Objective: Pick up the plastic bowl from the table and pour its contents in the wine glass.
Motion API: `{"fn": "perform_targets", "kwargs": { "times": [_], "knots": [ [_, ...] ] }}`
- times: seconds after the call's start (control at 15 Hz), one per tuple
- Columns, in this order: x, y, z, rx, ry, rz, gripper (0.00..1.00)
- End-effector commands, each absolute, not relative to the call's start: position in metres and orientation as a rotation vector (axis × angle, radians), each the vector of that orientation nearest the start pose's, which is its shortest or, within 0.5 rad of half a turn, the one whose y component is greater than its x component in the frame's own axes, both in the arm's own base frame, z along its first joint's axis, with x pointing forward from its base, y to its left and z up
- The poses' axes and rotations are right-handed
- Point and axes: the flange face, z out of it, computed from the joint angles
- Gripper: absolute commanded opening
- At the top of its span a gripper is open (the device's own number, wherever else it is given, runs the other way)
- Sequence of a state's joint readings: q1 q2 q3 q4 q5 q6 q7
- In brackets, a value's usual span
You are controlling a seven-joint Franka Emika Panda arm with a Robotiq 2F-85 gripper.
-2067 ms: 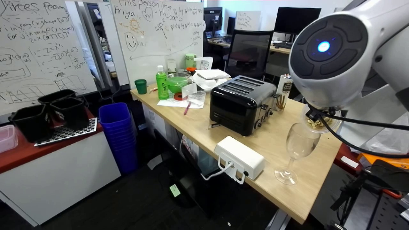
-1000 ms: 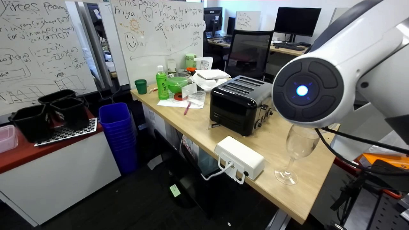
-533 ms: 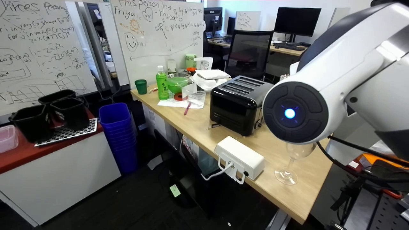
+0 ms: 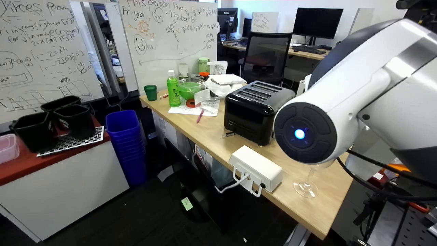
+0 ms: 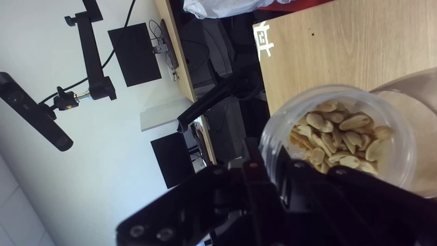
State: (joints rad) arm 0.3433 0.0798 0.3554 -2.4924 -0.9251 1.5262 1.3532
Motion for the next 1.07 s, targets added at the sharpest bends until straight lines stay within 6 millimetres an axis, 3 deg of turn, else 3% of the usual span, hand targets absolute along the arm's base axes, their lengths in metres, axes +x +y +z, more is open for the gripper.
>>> {"fn": "perform_targets", "kwargs": {
  "times": [0.0,1.0],
  "knots": [
    [0.345,0.176,0.253,1.837,-0.130,0.244,0.03],
    [0.350,0.171,0.241,1.780,-0.127,0.222,0.03]
  ]
}}
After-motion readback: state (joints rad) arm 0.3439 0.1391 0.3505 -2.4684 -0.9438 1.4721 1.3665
